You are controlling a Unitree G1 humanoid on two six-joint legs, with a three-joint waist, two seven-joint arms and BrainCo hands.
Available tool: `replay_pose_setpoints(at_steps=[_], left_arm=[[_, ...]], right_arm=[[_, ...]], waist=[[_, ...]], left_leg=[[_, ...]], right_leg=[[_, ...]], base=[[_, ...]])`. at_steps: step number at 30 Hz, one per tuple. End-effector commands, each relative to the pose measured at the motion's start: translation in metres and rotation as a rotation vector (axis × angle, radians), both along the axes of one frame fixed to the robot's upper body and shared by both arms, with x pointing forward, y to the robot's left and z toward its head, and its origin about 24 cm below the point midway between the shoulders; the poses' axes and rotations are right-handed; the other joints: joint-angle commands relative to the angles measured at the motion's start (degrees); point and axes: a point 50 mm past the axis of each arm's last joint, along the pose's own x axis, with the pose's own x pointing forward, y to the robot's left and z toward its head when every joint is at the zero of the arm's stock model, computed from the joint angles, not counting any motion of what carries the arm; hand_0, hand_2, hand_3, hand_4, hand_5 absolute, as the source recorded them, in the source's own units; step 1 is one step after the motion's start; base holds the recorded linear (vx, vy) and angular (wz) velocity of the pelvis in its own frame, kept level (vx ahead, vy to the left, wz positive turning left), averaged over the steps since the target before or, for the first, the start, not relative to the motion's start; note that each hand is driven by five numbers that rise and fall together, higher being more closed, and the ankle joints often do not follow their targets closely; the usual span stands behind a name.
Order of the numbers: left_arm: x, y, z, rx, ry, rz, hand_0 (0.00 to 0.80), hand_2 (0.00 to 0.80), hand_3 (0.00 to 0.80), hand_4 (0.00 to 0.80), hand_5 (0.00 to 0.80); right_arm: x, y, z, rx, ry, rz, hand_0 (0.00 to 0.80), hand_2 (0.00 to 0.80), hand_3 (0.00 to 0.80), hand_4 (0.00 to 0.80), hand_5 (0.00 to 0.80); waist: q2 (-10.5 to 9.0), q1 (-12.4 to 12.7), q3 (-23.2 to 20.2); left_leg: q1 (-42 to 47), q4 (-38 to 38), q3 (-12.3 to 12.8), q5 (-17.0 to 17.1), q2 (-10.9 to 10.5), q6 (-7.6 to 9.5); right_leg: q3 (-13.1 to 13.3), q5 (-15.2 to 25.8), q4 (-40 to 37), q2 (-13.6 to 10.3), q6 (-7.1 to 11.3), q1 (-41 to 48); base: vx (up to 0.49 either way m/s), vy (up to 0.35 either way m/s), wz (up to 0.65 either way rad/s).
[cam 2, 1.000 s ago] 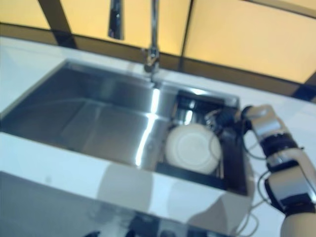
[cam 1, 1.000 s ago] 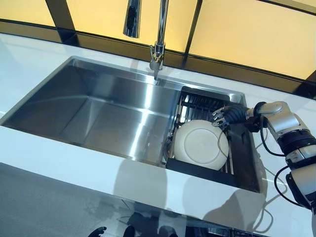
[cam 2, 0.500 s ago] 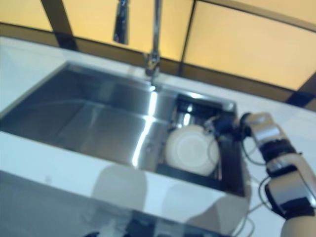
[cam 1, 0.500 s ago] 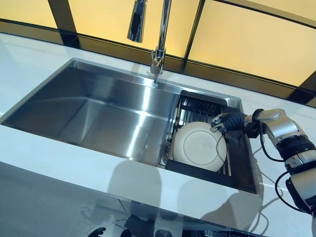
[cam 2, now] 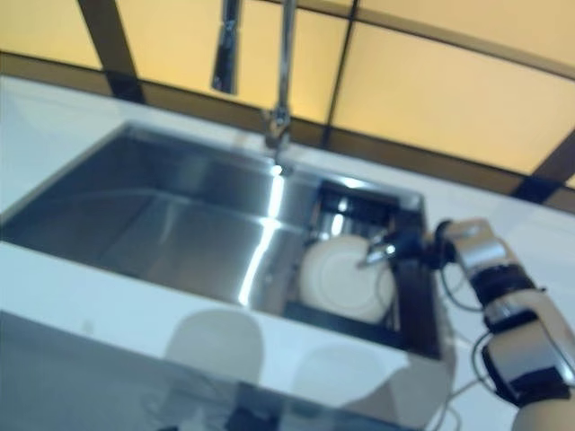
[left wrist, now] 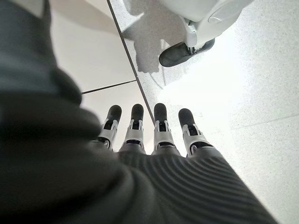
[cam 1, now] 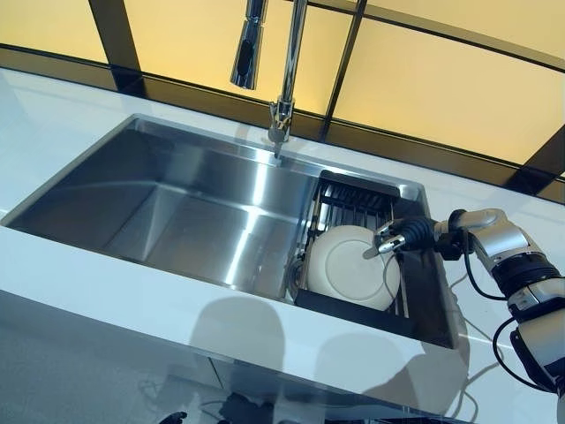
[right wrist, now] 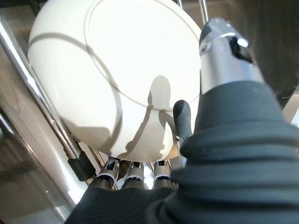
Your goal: Take plates into dishwasher
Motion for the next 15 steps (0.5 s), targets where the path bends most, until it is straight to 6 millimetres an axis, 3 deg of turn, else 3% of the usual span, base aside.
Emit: replay_pose_setpoints(at_steps=[1, 15], left_arm=[[0.0007, 0.0070, 0.0012, 0.049, 0.001, -0.021, 0.000, 0.000, 0.000, 0.000, 0.000], [-0.0014, 0.0114, 0.0019, 0.063, 0.006, -0.021, 0.000, 0.000, 0.000, 0.000, 0.000]], right_arm=[[-0.0061, 0.0250, -0.0218, -0.006, 0.117, 0.194, 0.000, 0.000, 0.000, 0.000, 0.000], [-0.0079, 0.0339, -0.0213, 0.025, 0.133, 0.247, 0.000, 0.000, 0.000, 0.000, 0.000]], waist=[[-0.82, 0.33, 0.01], [-1.63, 0.68, -0.17]], left_leg=[[-2.42, -2.15, 1.48, 0.08, -3.18, 3.55], [-2.28, -2.15, 1.59, -0.02, -3.00, 3.60]], right_leg=[[1.35, -2.64, 1.45, -0.11, 4.39, 1.38], [1.11, -2.48, 1.22, 0.00, 4.51, 1.71]], base=[[0.000, 0.000, 0.00], [0.000, 0.000, 0.00]])
